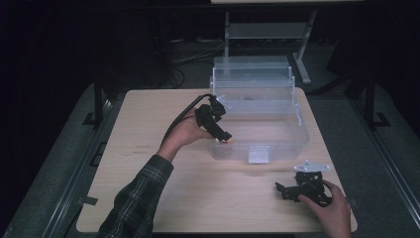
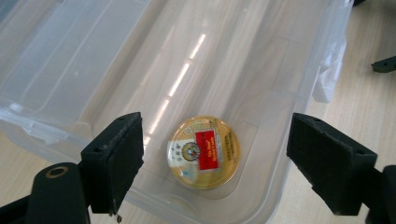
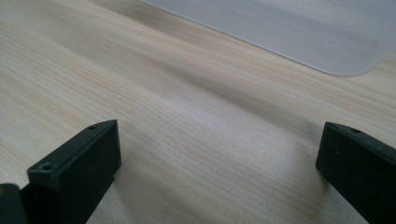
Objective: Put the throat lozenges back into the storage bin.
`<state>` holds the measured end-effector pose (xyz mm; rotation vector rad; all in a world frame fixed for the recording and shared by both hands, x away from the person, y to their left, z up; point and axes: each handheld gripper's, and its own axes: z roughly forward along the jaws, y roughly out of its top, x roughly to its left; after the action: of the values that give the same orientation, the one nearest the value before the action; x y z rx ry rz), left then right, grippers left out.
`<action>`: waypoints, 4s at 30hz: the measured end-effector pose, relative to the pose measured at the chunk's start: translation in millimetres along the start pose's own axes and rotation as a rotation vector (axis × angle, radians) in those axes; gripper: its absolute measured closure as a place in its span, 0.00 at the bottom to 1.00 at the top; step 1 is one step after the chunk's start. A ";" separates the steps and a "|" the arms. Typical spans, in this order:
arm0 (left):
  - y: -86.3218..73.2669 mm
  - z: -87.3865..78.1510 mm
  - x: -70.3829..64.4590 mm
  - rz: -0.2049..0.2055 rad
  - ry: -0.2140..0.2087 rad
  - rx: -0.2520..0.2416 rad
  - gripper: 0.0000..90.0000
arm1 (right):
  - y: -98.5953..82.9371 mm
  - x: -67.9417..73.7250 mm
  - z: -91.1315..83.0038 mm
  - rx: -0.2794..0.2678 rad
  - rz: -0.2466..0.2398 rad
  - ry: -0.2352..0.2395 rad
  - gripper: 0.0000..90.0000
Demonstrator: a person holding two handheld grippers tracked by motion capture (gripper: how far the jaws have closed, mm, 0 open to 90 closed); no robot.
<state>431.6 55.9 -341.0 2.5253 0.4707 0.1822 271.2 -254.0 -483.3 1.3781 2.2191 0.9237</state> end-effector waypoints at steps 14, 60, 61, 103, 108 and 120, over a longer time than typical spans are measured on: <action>-19.6 -19.7 -6.4 -0.010 0.005 -0.031 0.20 | 0.0 0.0 0.0 -0.001 0.000 0.000 0.00; -146.5 -48.7 -37.2 -0.138 0.089 -0.118 0.14 | 0.6 -0.6 0.6 -0.001 -0.004 0.002 0.00; -149.3 -48.6 -38.1 -0.140 0.094 -0.125 0.14 | 0.5 -0.7 0.6 -0.001 -0.005 0.001 0.00; -264.7 -44.7 -80.0 -0.244 0.225 -0.162 0.13 | 0.5 -0.7 0.6 -0.001 -0.006 0.001 0.00; -276.9 -42.8 -82.7 -0.253 0.226 -0.142 0.13 | 0.5 -0.7 0.6 -0.001 -0.006 0.001 0.00; -291.7 -38.2 -82.4 -0.285 0.198 -0.178 0.12 | 0.5 -0.6 0.6 -0.001 -0.005 0.001 0.00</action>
<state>261.1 272.8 -472.0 2.2477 0.8471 0.3503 272.2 -254.2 -483.4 1.3712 2.2215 0.9237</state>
